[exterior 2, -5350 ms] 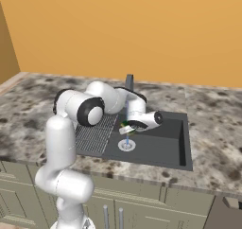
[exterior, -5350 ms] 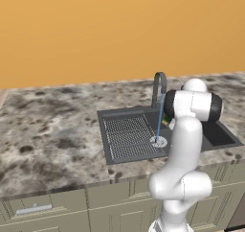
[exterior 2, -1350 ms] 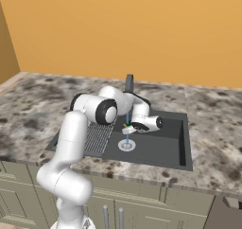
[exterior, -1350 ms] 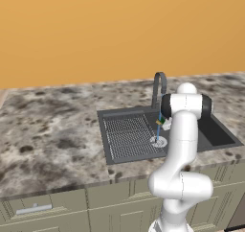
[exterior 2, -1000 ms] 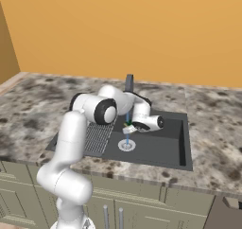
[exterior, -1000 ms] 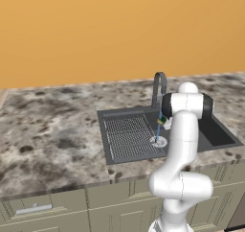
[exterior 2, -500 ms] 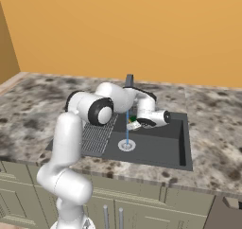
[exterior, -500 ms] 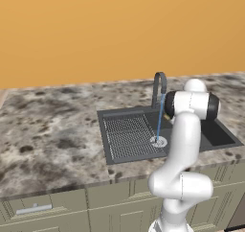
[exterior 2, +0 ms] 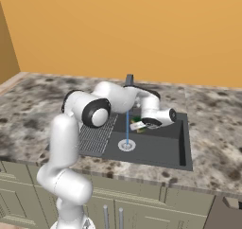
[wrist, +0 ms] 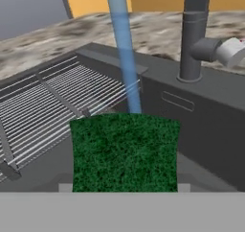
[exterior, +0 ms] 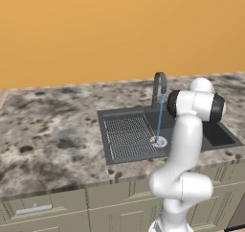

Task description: Soak the sponge with water for a few seconds and then drop it inside the sink.

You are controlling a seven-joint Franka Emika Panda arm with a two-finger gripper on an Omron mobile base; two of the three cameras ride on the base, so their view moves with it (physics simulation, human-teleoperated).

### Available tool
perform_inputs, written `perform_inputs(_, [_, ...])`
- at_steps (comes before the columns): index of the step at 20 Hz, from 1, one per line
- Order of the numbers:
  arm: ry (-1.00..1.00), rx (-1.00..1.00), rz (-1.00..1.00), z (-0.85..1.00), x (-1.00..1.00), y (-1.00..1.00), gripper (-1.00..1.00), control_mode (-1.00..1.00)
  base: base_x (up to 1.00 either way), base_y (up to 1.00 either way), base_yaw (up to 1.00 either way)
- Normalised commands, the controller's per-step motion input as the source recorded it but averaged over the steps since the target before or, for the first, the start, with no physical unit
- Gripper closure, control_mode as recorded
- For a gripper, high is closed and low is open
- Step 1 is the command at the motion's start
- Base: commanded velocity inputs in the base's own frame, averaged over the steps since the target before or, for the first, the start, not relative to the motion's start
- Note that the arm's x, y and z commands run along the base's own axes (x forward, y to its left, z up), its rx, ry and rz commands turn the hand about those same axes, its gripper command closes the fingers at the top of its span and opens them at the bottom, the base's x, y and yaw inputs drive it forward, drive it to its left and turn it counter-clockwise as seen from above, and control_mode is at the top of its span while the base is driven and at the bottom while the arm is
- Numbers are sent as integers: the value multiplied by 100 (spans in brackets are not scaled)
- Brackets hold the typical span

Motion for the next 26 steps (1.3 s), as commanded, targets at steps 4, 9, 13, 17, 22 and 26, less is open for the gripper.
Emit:
perform_inputs(4, [20, -3, -6, 32, -21, -18, 100, -100, 0, 0, 0])
perform_inputs(9, [26, -6, -11, 30, 0, -16, 100, -100, 0, 0, 0])
perform_inputs(13, [20, -7, -12, 9, -4, -17, 100, -100, 0, 0, 0])
perform_inputs(17, [4, -6, -12, -1, -16, -14, 100, -100, 0, 0, 0])
perform_inputs(22, [0, -5, -9, -10, -18, -15, 100, -100, 0, 0, 0])
perform_inputs(26, [-1, -10, -4, -22, -16, -15, 100, -100, 0, 0, 0])
